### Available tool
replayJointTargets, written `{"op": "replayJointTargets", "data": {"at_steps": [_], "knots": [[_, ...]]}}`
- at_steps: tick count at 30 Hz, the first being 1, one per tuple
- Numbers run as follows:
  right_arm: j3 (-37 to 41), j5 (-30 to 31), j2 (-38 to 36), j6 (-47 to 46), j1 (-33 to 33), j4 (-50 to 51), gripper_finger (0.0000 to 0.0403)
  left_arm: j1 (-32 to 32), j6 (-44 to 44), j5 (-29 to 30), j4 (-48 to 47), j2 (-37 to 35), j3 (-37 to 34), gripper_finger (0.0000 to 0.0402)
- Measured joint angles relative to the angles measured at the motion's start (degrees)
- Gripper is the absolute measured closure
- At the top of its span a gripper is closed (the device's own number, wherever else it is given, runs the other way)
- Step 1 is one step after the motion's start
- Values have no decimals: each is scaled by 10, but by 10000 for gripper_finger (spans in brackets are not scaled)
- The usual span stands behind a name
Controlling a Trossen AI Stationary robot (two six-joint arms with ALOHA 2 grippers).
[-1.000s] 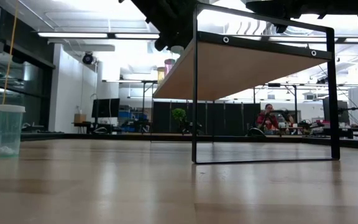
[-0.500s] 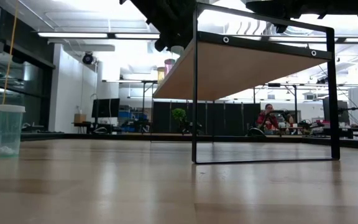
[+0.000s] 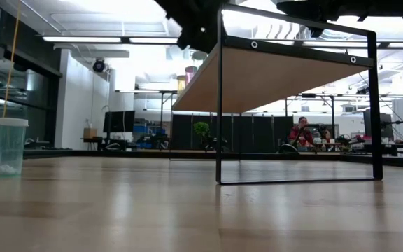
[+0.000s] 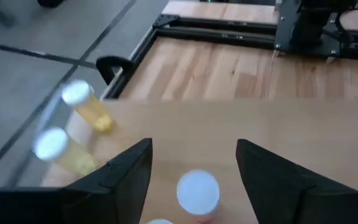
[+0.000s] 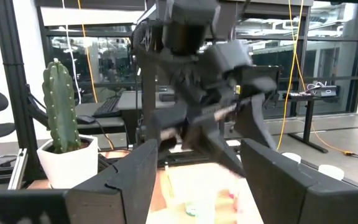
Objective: Pick and place medicine bottles onto shelf by color
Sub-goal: Put the blue pill bottle on the shelf aligned with the other blue pill bottles
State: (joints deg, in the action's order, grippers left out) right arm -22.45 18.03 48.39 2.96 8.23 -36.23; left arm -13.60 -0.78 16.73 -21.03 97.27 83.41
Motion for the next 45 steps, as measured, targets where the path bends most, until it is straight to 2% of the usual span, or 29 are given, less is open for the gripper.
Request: {"op": "replayJointTargets", "data": {"at_steps": [7, 12, 14, 17, 20, 25, 29, 34, 43, 45], "knots": [[0, 0, 0, 0, 0, 5, 181, 1, 42, 1, -82, -30, 107, 173], [0, 0, 0, 0, 0, 13, 181, 23, 40, 8, -82, -102, 107, 174], [0, 0, 0, 0, 0, 15, 181, 37, 40, 21, -66, -140, 75, 174], [0, 0, 0, 0, 0, 17, 181, 66, 40, 52, 19, -210, -21, 174], [0, 0, 0, 0, 0, 17, 181, 91, 47, 75, 152, -293, -165, 174], [0, 0, 0, 0, 0, 17, 181, 108, 29, 74, 381, -410, -411, 174], [0, 0, 0, 3, 0, 13, 181, 111, 24, 59, 527, -458, -545, 174], [0, 2, 0, 10, 0, 13, 181, 110, 20, 58, 572, -474, -606, 174], [0, 36, 0, 18, 0, 12, 181, 111, -28, 31, 572, -473, -609, 174], [0, 36, 0, 16, 0, 12, 181, 111, -42, 30, 543, -473, -599, 174]]}}
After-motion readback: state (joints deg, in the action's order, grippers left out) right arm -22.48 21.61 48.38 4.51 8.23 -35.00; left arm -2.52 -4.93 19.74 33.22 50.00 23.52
